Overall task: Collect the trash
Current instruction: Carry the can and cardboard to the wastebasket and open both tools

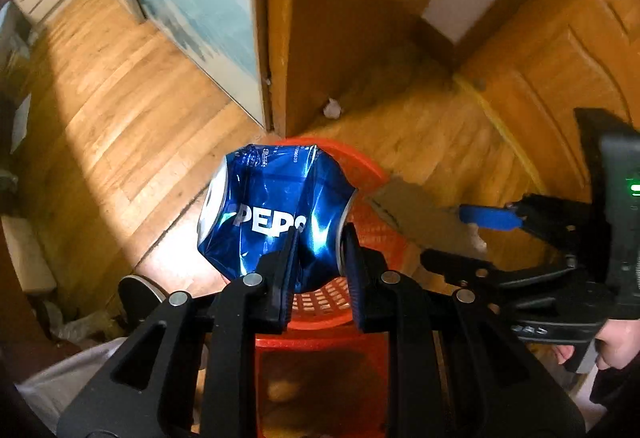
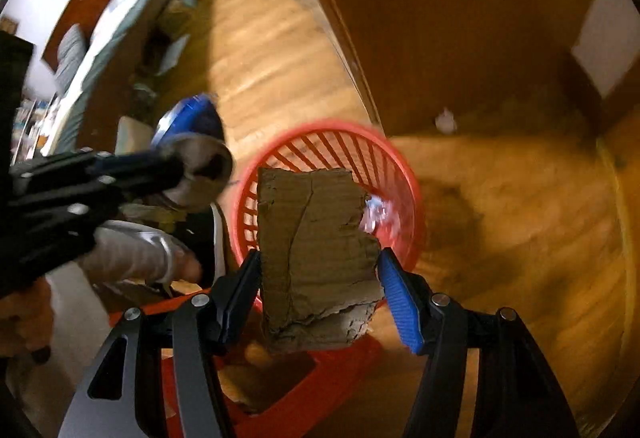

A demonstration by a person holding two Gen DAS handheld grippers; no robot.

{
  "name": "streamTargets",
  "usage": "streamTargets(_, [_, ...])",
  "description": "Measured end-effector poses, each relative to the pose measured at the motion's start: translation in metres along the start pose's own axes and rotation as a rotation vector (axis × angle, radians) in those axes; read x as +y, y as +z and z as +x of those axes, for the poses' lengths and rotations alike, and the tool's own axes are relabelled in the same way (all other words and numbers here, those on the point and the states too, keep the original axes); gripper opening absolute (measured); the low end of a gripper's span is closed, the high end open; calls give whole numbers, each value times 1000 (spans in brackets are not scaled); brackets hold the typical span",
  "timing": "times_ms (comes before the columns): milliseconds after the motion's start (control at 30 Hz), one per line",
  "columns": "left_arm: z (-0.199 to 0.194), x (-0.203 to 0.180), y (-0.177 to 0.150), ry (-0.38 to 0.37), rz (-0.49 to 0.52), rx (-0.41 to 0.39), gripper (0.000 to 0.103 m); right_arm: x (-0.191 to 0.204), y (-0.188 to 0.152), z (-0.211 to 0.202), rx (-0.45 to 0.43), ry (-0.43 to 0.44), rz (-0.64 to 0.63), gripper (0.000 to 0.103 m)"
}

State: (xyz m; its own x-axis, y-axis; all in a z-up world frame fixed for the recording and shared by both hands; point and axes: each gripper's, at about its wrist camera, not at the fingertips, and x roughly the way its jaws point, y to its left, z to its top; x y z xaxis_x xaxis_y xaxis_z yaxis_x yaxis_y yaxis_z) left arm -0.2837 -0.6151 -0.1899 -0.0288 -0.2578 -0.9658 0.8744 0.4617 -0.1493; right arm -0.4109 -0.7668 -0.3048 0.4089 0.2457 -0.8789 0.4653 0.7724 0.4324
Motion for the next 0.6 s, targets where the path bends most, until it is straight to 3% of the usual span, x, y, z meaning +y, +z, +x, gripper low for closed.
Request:
streamTargets(200, [23, -14, 4, 21, 0, 88, 22, -5, 6, 31, 41, 12, 67, 60])
streamTargets(467, [28, -17, 2, 28, -19, 117, 22, 14, 16, 41, 58, -3, 31, 61])
streamTargets(600, [28, -10, 2, 27, -49, 120, 23, 16, 14, 44, 71, -24, 16, 71])
